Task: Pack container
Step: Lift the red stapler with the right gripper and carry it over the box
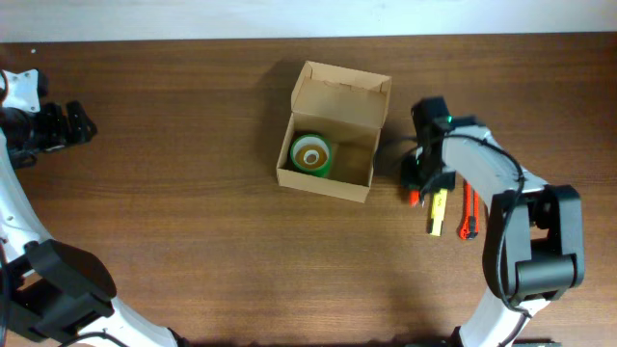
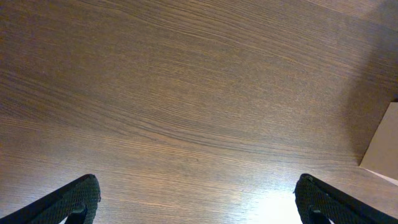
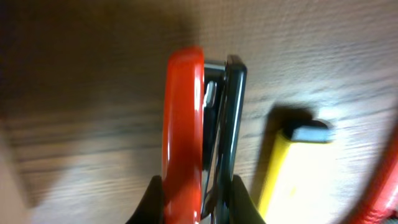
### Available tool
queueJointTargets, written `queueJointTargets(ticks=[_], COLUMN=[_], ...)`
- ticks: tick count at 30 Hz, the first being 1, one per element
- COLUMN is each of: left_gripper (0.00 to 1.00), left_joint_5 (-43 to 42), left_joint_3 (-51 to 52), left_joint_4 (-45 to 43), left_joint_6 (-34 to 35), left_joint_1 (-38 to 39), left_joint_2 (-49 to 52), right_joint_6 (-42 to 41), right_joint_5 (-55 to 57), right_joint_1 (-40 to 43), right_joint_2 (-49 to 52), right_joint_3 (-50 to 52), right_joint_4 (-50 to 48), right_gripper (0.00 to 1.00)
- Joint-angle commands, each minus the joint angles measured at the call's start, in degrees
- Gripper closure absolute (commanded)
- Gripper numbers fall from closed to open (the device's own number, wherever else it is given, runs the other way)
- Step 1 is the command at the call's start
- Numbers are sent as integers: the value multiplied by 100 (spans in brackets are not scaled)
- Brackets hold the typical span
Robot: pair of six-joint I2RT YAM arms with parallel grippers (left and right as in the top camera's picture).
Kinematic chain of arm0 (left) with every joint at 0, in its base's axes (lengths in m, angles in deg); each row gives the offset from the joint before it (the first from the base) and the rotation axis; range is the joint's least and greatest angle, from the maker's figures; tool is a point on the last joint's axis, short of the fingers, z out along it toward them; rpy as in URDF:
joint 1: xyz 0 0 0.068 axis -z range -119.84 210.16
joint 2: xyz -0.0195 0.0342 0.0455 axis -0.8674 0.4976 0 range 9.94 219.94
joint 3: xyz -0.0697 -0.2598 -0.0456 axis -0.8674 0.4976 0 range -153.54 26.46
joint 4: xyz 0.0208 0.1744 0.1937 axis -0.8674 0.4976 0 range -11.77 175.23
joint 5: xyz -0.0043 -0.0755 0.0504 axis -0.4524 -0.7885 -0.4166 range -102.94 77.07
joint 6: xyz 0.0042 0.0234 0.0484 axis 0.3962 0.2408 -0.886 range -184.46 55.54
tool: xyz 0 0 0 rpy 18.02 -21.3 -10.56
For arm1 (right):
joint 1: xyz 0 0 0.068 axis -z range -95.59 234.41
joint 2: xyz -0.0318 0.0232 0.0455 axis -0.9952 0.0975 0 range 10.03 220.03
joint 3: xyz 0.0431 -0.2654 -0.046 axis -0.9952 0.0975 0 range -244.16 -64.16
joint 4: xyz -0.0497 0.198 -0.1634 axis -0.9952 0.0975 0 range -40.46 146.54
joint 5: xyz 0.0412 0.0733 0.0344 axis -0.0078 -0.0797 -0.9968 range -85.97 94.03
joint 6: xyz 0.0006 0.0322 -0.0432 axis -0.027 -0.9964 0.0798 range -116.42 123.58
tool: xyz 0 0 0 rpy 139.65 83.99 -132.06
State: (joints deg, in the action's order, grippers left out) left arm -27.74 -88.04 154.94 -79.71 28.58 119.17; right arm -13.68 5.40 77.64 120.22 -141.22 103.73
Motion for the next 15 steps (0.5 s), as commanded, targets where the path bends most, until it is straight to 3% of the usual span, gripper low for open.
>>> queueJointTargets(ticks=[1,10,15], left_gripper=[0,0,0], left_joint_5=[-63,-63,-63], left_joint_3=[26,26,26], left_joint_4=[0,0,0], left_joint_6=[-72,-72,-70], left_joint_1=[0,0,2], left_joint_2=[-15,-15,-15], right_joint_6=[328,848,306], right_joint_5=[258,146,116], right_joint_1=[-22,-31,-81], right_joint_2=[-55,-55,-55], right_joint_3=[-1043,-4041,-5595], right_joint_4=[321,1504,2238], right_gripper=[96,96,96])
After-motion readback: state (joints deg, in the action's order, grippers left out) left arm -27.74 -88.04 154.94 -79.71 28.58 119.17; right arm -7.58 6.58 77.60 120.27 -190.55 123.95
